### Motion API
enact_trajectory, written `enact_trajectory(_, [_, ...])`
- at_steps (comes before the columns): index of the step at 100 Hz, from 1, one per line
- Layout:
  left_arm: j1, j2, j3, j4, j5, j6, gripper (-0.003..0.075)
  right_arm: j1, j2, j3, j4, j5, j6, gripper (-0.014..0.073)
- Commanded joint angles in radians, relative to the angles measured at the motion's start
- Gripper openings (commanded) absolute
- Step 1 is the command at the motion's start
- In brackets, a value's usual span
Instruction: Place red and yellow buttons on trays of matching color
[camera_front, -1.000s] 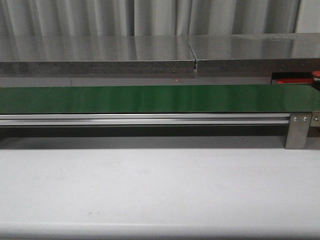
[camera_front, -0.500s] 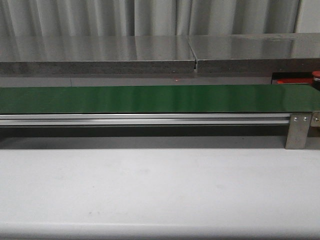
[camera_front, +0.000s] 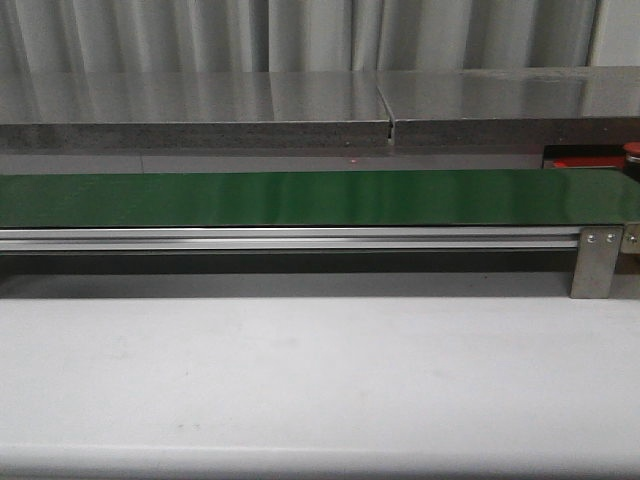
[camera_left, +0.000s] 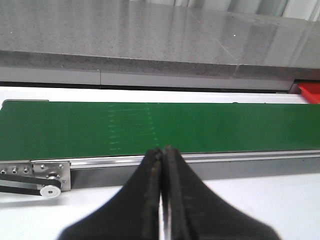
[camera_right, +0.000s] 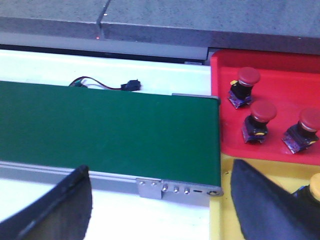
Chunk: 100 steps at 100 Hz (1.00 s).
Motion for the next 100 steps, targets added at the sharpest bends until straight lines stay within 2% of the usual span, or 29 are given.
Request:
enact_trajectory(1, [-0.008,0.004,-0.028,-0.026,-0.072,-0.003,-0.0019,0.011,-0.057,0.004,0.011,-0.019,-0.02,0.0482])
enact_trajectory(14, [-0.008,0.004,-0.028,-0.026,-0.072,-0.003,-0.0019,0.011,-0.115,0.058,0.011,-0.006,-0.022,0.0324])
enact_trajectory(31, [-0.008,0.004,-0.028,-0.026,-0.072,-0.003,-0.0019,0.011,-0.168,0.1,0.011,-0.006,-0.025,0.0008])
enact_trajectory(37, [-0.008,0.004,-0.028,-0.026,-0.072,-0.003,-0.0019,0.011,-0.169,0.105,0.011,-0.012,-0.025,-0.0074])
enact_trajectory(100, [-0.008,0.006,-0.028,-0.026,-0.079,-0.003,-0.0019,0.011,-0.169,0.106,0.011,-0.025,-0.025,-0.0067])
